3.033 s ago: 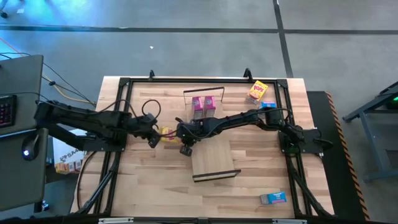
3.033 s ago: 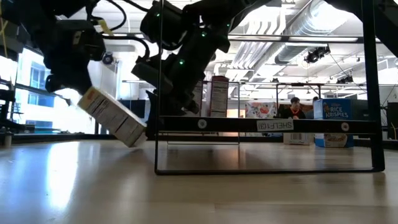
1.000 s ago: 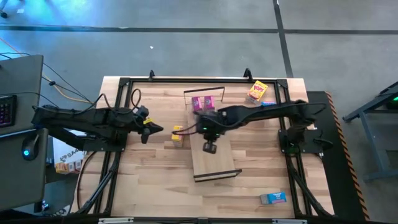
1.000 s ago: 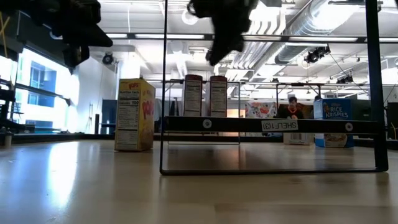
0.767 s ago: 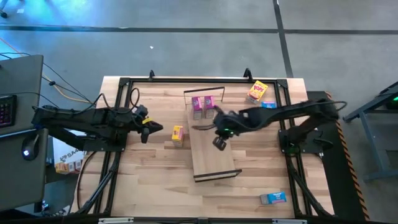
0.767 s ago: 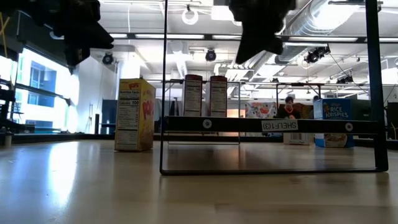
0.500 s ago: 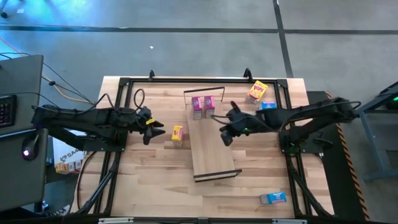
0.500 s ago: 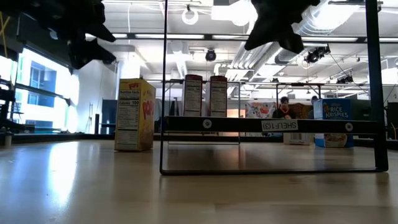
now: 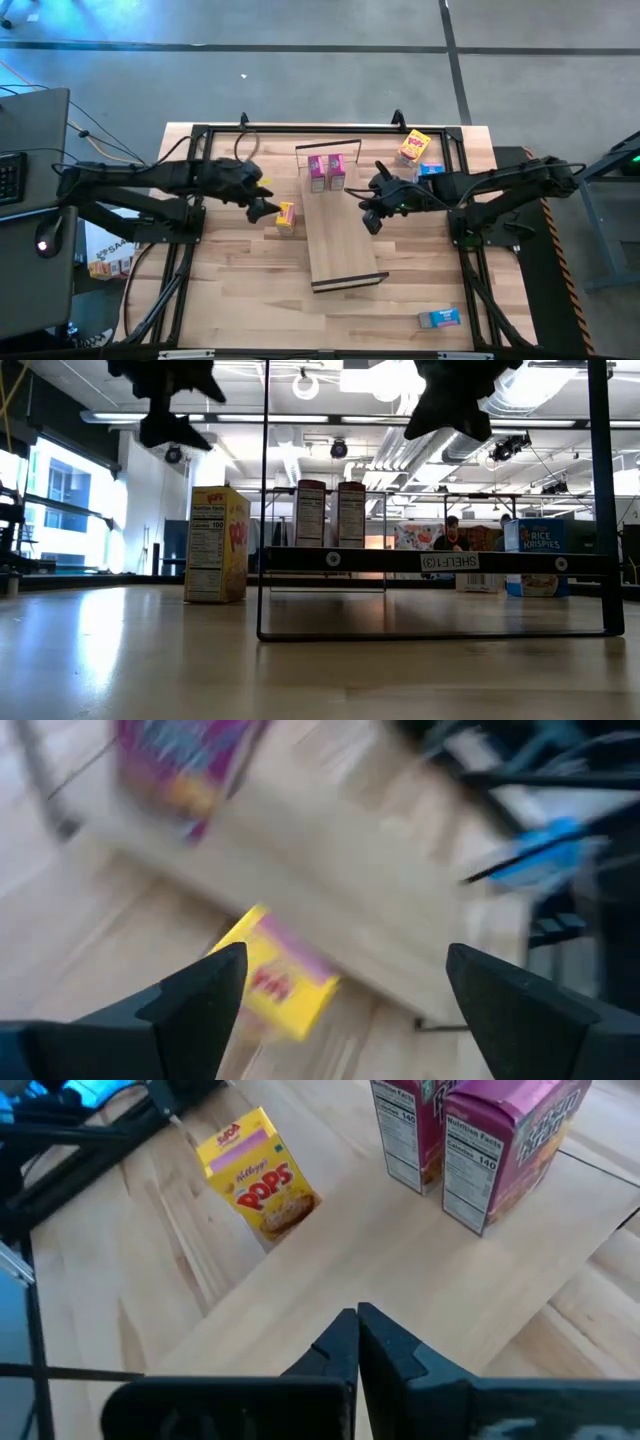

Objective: Stack cereal on shelf
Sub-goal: Put the left yellow cereal box on the shelf

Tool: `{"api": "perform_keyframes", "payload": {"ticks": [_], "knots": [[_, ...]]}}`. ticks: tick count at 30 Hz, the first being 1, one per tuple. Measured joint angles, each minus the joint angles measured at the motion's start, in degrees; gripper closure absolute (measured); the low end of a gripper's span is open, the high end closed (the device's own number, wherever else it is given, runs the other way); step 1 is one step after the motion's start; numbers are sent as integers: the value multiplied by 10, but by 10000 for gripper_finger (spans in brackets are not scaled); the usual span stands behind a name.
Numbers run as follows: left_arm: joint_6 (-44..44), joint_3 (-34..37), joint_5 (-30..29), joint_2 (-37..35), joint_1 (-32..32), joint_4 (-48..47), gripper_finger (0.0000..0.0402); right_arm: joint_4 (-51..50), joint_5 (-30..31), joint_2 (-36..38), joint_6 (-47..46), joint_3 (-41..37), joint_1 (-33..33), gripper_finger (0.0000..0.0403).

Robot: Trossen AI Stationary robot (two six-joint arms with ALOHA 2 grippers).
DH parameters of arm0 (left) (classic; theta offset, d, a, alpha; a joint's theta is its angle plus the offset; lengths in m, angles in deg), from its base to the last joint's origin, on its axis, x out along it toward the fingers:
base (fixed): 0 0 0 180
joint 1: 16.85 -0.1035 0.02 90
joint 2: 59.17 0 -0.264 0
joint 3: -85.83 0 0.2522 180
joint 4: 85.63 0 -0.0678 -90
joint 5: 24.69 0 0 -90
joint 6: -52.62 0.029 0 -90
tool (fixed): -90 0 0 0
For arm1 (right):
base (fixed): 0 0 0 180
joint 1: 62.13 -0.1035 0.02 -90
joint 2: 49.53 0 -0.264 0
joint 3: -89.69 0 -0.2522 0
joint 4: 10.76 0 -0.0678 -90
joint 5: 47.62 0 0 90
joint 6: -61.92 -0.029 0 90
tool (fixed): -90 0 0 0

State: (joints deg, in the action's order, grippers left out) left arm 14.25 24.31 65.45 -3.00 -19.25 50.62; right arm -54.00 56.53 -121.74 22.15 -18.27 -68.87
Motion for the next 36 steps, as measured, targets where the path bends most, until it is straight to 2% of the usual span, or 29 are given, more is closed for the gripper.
{"api": "perform_keyframes", "payload": {"ticks": [4,6,10,15,21,27,36], "knots": [[-103,-75,-55,67,9,-130,66,-12,0,0,23,0,0,402],[-143,-96,-93,95,18,-163,66,-14,5,0,32,0,0,402],[-210,-120,-153,138,45,-163,66,-14,6,0,59,0,0,402],[-282,-134,-188,192,71,-170,66,-16,7,0,83,0,0,402],[-334,-146,-192,247,92,-164,66,-18,5,0,103,0,0,402],[-358,-153,-207,269,101,-168,66,-23,5,0,114,0,0,402],[-351,-153,-204,313,104,-168,66,-23,7,0,118,0,0,402]]}}
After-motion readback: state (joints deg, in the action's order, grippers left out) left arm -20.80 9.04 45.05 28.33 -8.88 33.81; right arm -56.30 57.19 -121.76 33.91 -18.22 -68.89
